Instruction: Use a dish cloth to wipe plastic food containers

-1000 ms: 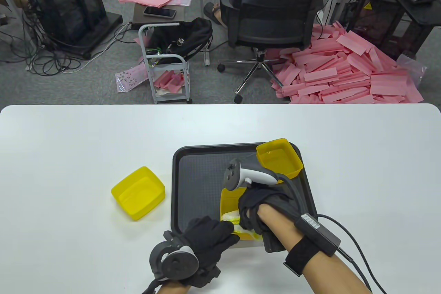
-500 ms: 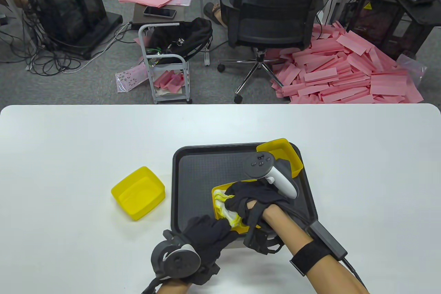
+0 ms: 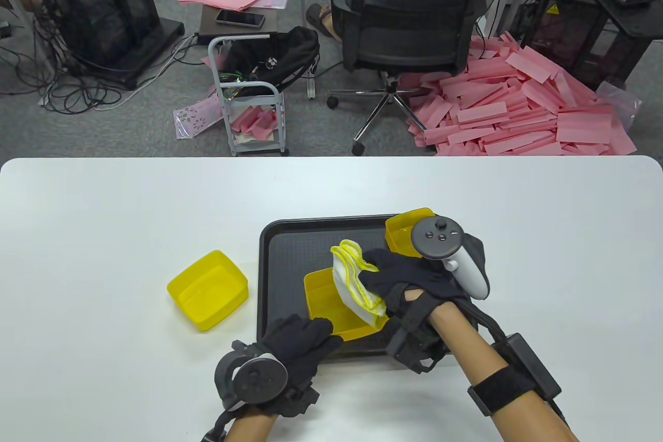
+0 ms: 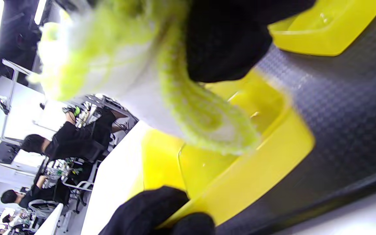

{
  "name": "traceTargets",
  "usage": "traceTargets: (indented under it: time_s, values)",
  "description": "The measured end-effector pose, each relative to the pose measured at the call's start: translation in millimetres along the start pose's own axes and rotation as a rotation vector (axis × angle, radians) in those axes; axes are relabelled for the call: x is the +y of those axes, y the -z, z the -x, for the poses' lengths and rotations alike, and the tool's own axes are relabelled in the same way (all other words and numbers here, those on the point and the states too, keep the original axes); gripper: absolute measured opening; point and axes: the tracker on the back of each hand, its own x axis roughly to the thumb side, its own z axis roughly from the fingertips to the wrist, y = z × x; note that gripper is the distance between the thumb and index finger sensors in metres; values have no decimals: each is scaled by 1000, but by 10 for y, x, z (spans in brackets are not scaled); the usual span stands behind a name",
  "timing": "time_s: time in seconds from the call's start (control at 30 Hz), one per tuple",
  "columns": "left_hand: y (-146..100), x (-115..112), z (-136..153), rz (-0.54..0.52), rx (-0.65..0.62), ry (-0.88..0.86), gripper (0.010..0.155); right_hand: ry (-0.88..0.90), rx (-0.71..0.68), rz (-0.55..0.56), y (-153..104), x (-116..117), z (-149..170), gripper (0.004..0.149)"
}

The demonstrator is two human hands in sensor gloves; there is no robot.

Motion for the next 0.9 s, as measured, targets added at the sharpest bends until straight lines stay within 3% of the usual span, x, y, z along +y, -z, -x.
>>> traceTargets:
  time_s: [0.17, 0.27, 0.33, 0.6, 0.9]
  values:
    - [6, 119, 137, -44, 58, -21, 40, -25, -43, 131, -157, -306, 149, 48]
    - [13, 178, 163, -76, 66, -48, 40, -57, -52, 195, -203, -324, 312, 48]
    - [19, 186, 159, -72, 66, -52, 40, -76, -69, 238, -199, -216, 451, 47]
    - [8, 174, 110, -68, 50, -31, 40, 101, -190, 129, -4, 482, 758, 52]
    - [12, 174, 117, -59, 33, -57, 40, 290, -339, 136, 129, 761, 1001, 63]
